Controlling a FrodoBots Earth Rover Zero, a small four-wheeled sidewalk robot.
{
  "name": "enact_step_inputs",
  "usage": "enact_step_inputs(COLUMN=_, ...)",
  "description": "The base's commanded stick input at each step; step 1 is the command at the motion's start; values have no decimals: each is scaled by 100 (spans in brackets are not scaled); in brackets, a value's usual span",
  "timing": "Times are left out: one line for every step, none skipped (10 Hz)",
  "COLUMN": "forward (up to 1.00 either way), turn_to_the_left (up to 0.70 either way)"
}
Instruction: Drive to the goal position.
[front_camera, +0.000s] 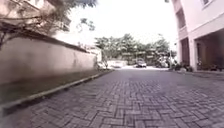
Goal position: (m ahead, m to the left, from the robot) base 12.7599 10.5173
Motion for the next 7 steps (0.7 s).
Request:
enact_step_inputs(forward=70, turn_to_the_left=-35)
enact_step_inputs(forward=70, turn_to_the_left=-35)
enact_step_inputs(forward=70, turn_to_the_left=-35)
enact_step_inputs(forward=70, turn_to_the_left=-35)
enact_step_inputs(forward=70, turn_to_the_left=-35)
enact_step_inputs(forward=70, turn_to_the_left=-20)
enact_step_inputs(forward=70, turn_to_the_left=0)
